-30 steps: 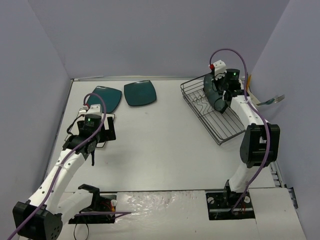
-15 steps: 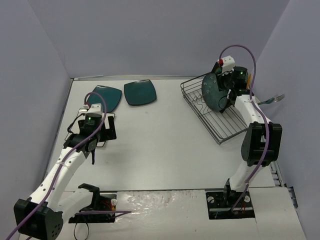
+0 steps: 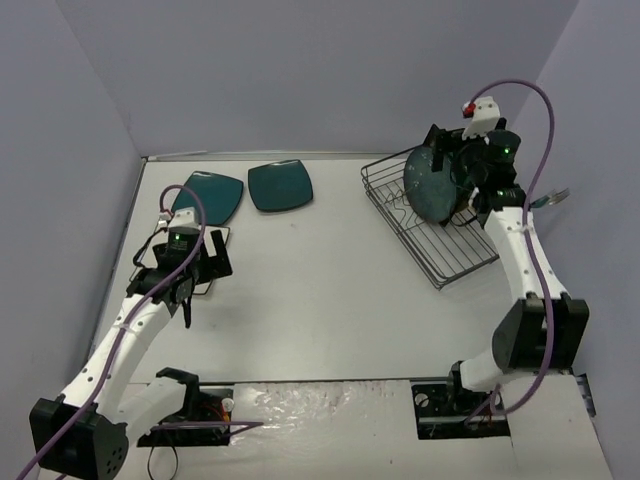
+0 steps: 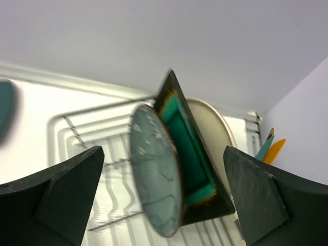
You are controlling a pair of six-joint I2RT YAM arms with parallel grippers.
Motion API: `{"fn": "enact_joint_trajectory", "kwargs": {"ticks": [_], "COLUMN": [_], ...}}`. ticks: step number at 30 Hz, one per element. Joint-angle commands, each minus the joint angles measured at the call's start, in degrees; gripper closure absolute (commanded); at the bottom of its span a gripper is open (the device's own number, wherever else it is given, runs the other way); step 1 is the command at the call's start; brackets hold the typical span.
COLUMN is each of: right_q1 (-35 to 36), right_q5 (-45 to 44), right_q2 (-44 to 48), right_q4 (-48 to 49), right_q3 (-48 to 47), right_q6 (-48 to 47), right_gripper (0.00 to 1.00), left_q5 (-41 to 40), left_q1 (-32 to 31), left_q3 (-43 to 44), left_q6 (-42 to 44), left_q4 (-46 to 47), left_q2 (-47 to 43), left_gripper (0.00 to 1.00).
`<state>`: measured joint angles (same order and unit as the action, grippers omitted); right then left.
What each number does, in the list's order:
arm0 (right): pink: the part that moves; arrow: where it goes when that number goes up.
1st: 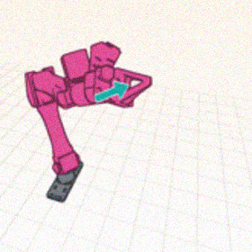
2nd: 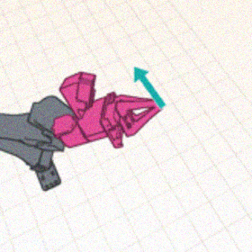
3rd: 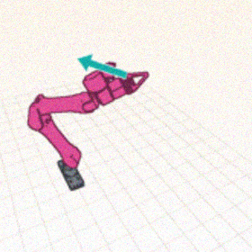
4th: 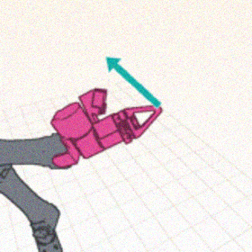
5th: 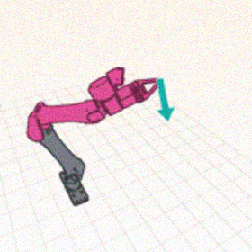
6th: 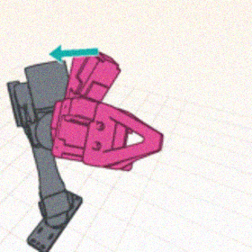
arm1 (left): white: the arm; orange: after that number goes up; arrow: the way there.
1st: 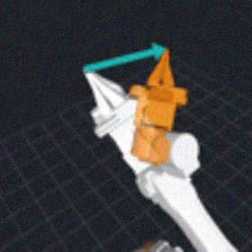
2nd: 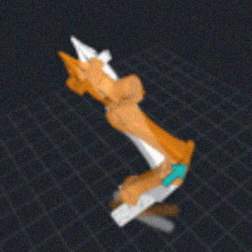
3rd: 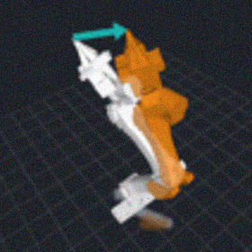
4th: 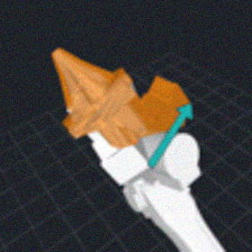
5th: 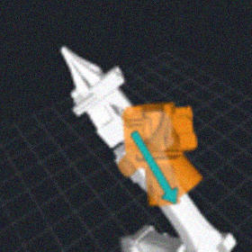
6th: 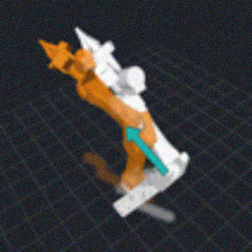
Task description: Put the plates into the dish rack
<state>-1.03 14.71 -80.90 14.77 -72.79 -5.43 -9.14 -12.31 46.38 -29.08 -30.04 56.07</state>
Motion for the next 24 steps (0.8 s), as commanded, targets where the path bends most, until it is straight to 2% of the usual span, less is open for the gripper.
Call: {"fn": "enact_joint_trajectory", "kwargs": {"ticks": [1,4,10,16,24], "right_q1": [4.91,9.13,17.98,23.38,24.49], "right_q5": [8.69,11.25,16.26,17.29,19.60], "right_q2": [6.39,7.98,7.71,8.28,10.09], "right_q4": [11.66,16.71,29.10,31.13,34.12], "right_q3": [7.43,13.25,25.02,30.14,34.91], "right_q6": [18.95,25.48,40.33,42.27,44.55], "right_gripper": [0.00,0.00,0.00,0.00,0.00], "left_q5": [1.32,6.33,13.46,16.09,15.10], "left_q1": [4.92,10.52,17.34,21.40,22.32], "left_q3": [-3.03,-6.32,-13.40,-21.79,-32.49], "left_q6": [-10.84,-15.73,-24.09,-32.31,-40.67], "left_q4": [3.20,6.45,13.26,21.32,36.30], "left_q2": [-0.60,-2.15,-3.29,-7.16,-6.88], "left_gripper": [0.03,0.03,0.03,0.03,0.07]}}
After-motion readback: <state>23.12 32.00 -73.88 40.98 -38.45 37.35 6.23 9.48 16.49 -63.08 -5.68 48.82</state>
